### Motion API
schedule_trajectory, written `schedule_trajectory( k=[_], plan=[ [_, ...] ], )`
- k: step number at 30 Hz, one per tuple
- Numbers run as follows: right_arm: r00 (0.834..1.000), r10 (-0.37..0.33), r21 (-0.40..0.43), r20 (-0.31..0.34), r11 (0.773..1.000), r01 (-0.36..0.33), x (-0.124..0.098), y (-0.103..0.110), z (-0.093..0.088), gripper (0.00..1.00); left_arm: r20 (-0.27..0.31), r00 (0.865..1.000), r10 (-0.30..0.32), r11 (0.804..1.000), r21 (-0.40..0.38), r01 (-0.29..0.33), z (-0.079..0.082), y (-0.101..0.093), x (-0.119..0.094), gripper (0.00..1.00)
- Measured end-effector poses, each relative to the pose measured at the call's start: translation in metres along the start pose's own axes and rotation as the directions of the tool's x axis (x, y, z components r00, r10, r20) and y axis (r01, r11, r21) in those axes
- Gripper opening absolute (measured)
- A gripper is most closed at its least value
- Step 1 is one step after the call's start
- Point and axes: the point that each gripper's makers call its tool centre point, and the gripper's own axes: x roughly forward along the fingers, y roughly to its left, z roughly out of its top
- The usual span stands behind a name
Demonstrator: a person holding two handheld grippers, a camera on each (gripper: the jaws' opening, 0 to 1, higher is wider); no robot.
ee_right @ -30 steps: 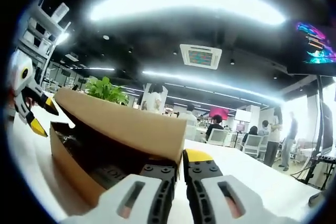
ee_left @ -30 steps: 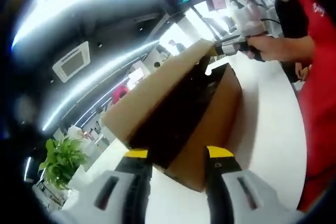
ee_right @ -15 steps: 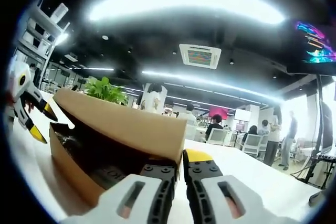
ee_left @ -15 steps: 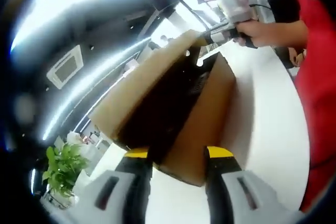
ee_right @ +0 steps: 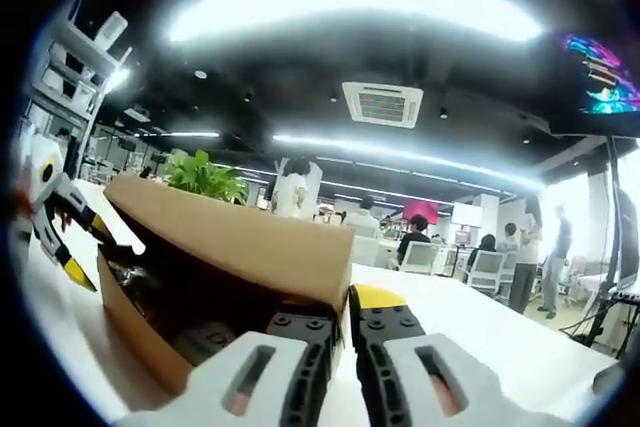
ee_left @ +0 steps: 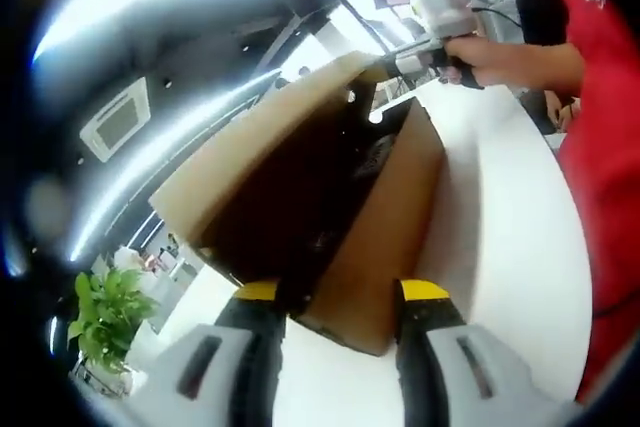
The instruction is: Operate the shoe box by opening the lid, removing the specified soft item, and placing it in the target area until the item is outside and the box remains undamaged.
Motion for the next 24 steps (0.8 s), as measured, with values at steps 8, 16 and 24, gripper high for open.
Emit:
schedule_trajectory(
  k=[8,16,24],
  plan=[
    [1.000,-0.007,0.008,0.027,1.000,0.007,0.001,0.002,0.007,0.03,-0.012,1.000,-0.018,0.998,0.063,0.019,0.001,0.002,0.004,0.38],
    [0.999,-0.017,-0.027,0.039,0.999,0.018,0.005,0.000,0.012,0.02,-0.018,0.996,-0.082,0.991,0.108,0.084,0.003,-0.007,0.016,0.39],
    [0.999,-0.004,-0.021,0.033,1.000,0.005,0.007,-0.001,0.014,0.02,-0.005,0.995,-0.099,0.990,0.103,0.099,0.003,-0.005,0.018,0.33]
  ],
)
